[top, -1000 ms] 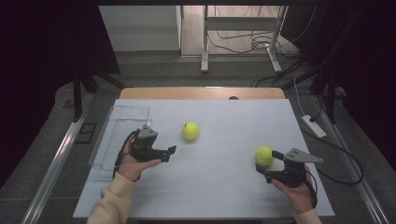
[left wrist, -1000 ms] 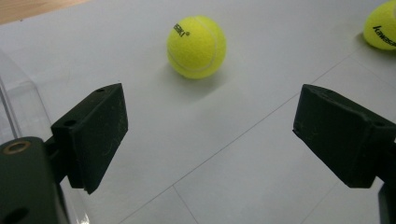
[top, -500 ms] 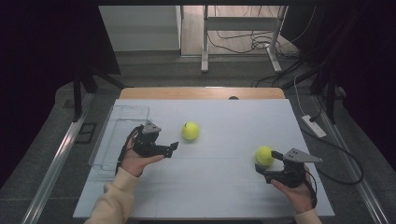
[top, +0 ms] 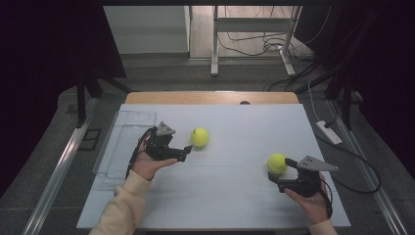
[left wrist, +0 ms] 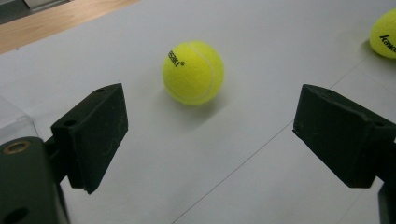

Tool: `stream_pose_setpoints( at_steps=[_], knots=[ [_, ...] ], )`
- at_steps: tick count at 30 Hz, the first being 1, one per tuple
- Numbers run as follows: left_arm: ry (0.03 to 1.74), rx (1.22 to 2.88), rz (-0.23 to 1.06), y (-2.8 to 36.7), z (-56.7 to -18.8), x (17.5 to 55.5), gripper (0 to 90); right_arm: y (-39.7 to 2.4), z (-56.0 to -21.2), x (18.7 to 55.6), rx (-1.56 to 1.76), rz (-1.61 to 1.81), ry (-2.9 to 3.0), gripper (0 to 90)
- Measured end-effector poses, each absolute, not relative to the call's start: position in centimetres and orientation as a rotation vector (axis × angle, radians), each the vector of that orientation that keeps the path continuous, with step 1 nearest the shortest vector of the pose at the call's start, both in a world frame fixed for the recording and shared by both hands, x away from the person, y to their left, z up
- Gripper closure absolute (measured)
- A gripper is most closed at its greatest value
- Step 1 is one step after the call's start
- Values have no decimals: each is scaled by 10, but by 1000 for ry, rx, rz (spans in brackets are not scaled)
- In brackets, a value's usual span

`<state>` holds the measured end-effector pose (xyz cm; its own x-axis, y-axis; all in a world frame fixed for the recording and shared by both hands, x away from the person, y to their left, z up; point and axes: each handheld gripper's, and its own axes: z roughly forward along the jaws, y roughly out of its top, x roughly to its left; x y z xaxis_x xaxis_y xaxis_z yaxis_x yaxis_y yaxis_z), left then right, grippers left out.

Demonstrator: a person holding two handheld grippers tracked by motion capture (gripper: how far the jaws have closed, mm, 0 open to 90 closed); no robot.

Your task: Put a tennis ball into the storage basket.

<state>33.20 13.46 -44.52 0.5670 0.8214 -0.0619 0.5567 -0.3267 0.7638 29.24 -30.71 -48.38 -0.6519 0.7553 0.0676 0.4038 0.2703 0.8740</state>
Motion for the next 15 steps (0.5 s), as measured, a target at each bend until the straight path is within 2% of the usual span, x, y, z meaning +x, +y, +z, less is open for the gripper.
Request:
stream_pose_setpoints(
  at_steps=[15],
  knots=[
    [1116,2051,439,131,-442,347,110,-308,-484,293,1059,1338,2179,109]
  ],
)
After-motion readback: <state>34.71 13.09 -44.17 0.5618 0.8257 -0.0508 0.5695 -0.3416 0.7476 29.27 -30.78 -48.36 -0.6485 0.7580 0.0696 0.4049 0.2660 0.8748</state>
